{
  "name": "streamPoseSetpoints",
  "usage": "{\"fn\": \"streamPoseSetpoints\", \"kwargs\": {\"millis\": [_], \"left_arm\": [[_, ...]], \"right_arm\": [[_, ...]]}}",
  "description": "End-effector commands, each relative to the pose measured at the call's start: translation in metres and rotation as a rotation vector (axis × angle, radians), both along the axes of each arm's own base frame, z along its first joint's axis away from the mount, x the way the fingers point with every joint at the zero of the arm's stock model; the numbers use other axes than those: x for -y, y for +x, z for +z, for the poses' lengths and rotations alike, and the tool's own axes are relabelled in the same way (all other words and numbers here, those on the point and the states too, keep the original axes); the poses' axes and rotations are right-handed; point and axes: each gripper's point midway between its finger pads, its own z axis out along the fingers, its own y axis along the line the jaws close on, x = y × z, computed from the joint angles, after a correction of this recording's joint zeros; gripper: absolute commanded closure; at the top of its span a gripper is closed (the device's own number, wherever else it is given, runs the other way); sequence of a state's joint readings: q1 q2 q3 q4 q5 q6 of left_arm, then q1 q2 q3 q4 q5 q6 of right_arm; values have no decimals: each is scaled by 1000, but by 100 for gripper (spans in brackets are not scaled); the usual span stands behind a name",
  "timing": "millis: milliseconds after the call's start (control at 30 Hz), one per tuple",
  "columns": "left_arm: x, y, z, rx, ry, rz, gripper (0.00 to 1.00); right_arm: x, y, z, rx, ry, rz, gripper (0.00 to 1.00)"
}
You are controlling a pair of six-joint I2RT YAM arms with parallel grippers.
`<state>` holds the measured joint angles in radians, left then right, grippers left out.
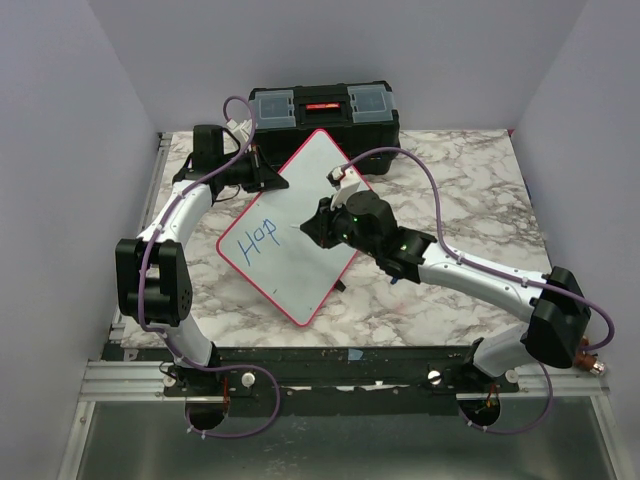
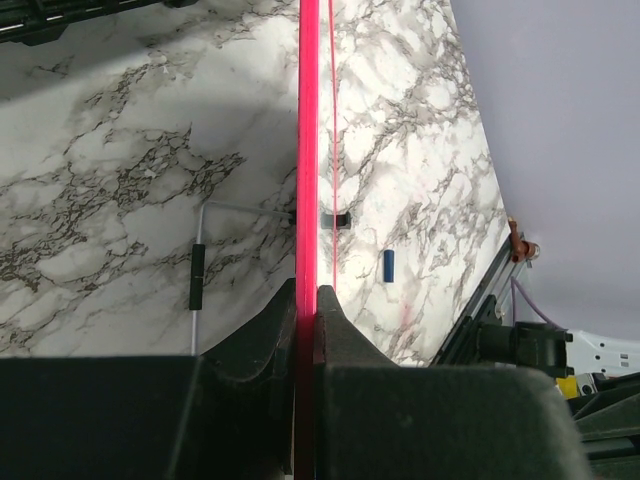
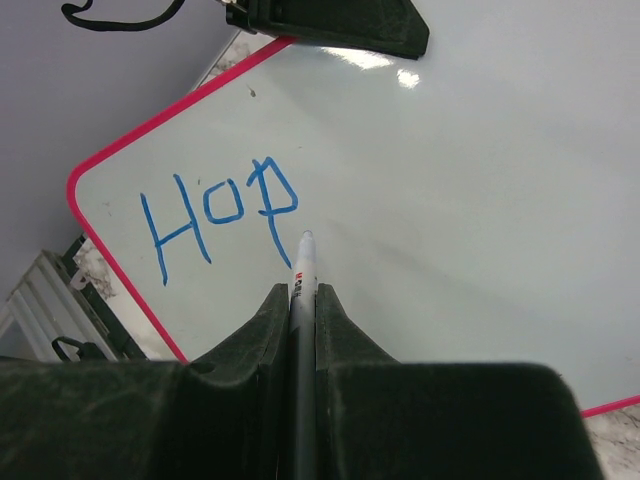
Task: Write a sentence on the whiteboard
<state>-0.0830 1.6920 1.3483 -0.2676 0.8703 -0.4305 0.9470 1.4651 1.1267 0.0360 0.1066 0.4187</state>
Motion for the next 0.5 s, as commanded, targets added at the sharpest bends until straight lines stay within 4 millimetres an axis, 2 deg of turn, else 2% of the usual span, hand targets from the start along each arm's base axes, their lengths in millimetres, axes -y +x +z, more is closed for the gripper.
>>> {"fn": "streamPoseSetpoints", "kwargs": {"millis": [0,467], "left_arm": [[2,3,17,122,46,-18,100],[3,3,16,123,49,-25,100]], "right_arm": [[-2,2,6,15,22,5,99],[-15,8,5,18,19,27,99]]}}
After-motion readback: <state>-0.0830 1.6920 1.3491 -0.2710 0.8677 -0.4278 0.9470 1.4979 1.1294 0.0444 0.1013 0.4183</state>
